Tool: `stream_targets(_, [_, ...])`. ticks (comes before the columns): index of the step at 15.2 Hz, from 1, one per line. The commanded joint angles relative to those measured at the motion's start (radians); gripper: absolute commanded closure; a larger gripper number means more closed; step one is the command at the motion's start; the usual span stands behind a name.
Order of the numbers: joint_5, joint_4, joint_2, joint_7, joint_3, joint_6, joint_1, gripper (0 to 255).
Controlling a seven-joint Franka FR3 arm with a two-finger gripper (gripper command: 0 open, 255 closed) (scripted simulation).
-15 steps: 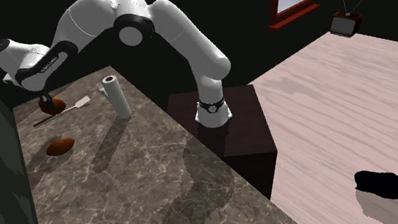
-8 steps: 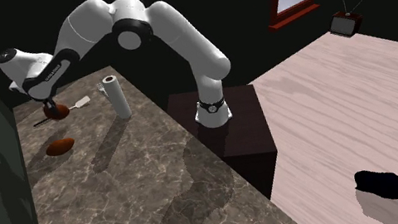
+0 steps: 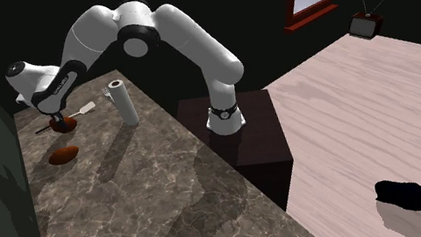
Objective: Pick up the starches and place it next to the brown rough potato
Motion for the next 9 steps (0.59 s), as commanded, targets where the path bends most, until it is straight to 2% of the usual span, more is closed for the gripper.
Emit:
stream_targets(1, [0.001, -0.005, 0.01, 0.001, 0.001, 0.003, -0.002, 255])
stream_targets(7, [0.001, -0.005, 0.01, 0.001, 0.001, 0.003, -0.002, 255])
stream_targets(8, [0.001, -0.002, 0.011, 0.001, 0.001, 0.001, -0.003, 0])
stream_targets(9, [0.001, -0.001, 0.011, 0.003, 0.001, -0.001, -0.001, 0])
